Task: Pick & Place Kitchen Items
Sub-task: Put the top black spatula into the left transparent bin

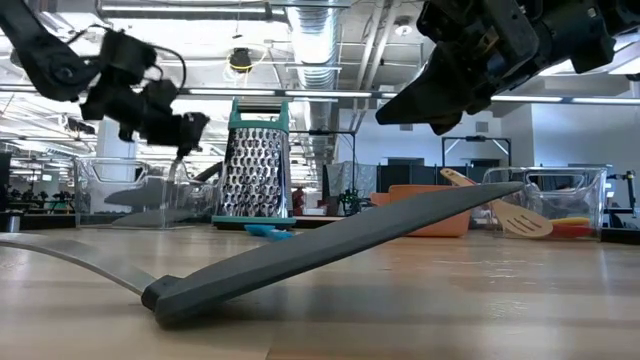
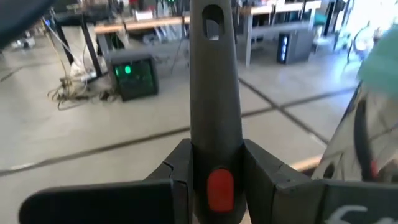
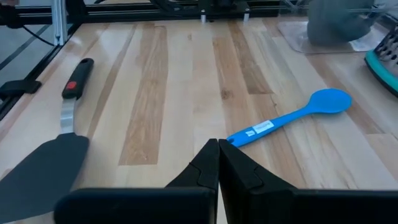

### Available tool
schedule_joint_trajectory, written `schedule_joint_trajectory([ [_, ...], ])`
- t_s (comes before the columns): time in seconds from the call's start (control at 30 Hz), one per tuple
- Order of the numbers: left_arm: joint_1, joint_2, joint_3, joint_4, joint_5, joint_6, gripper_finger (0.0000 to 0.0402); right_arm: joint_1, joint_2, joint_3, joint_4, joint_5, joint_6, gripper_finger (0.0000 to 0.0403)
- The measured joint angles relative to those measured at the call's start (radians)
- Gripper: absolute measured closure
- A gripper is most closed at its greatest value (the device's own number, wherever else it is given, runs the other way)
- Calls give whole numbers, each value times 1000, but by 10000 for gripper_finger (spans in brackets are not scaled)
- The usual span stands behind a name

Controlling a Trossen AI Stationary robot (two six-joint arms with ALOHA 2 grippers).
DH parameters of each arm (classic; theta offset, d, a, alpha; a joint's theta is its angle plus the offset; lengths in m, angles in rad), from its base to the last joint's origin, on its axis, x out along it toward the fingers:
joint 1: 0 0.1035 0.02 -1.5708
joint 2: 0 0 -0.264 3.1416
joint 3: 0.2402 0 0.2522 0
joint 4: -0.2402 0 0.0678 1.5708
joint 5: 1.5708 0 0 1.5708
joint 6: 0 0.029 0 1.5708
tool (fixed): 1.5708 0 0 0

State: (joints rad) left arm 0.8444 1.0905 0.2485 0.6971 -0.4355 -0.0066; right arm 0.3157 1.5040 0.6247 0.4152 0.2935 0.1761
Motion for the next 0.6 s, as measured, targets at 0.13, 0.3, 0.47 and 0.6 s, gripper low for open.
schedule_joint_trajectory([
  [0.13, 0, 85, 0, 5, 0, -6, 340, 0, 6, 0, -7, -1, -2, 403],
  [0.3, 0, 166, 0, 18, 0, -36, 333, -5, 6, 0, -18, 0, -1, 403],
  [0.47, 0, 210, 0, 33, -2, -36, 296, -4, 6, 0, -18, -1, 0, 403],
  [0.6, 0, 212, 0, 51, -3, -53, 253, -4, 6, 0, -18, -2, 0, 403],
])
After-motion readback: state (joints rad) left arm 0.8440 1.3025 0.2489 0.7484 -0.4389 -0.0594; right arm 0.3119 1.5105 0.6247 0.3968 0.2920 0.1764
